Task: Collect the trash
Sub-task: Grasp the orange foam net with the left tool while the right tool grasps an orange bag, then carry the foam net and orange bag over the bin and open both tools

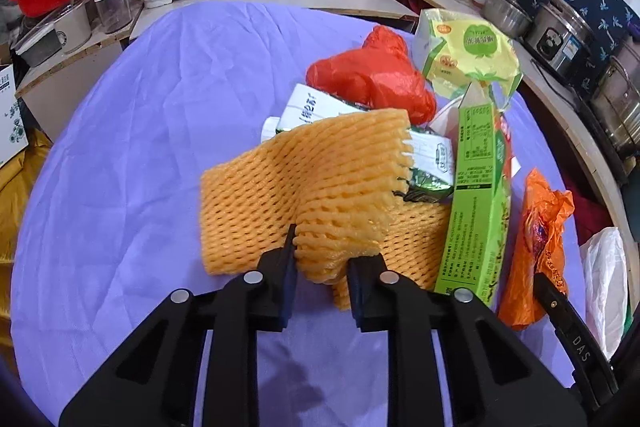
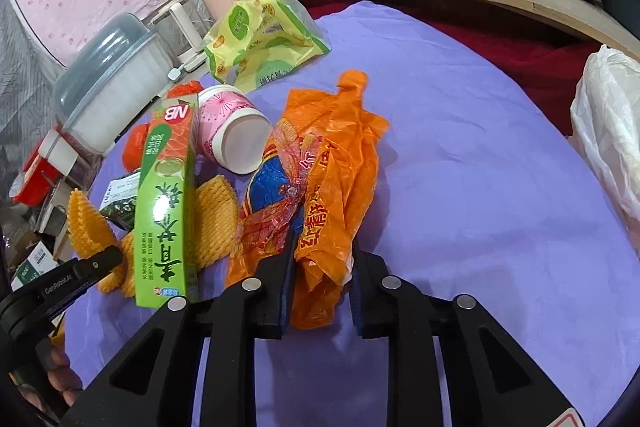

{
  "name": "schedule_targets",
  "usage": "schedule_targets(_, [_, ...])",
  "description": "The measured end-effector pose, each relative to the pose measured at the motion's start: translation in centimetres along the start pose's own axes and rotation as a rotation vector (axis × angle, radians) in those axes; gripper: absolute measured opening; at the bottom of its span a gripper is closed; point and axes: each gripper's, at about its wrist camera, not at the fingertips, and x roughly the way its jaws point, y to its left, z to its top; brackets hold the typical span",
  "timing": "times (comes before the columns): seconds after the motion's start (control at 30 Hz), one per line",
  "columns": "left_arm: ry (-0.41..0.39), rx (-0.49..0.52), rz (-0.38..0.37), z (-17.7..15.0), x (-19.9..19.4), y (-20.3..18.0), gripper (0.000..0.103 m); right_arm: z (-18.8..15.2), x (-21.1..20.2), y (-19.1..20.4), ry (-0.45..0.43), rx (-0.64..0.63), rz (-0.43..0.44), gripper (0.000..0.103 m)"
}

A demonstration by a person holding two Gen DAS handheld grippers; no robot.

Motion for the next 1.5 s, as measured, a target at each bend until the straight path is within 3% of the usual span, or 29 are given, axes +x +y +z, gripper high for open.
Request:
schedule_targets(0.37, [-0.077,0.004,-0.060,-0.1,-6.0,-1.7,0.019,0.7,-5.7,-0.9,-0.095,0.018,0.032,0.019])
schedule_targets(0.63, [-0.124,0.064,-0.123,-1.1,-10.2,-5.2,0.019,1.0,-10.2,-2.5,-0.169,0.042,0.056,0.019])
schedule_targets(1.0, [-0.143,0.226,-0.208,-3.7,-13.4,-14.4,0.019,0.9,-16.0,-7.7,-0.257,0.095,0.030,0.019])
schedule_targets(1.5, [-0.076,0.445,-0.327,-8.8,-13.2,-27.2,0.019,-0.5,-21.0,-19.4,-0.337,0.265,-0.081,0.019])
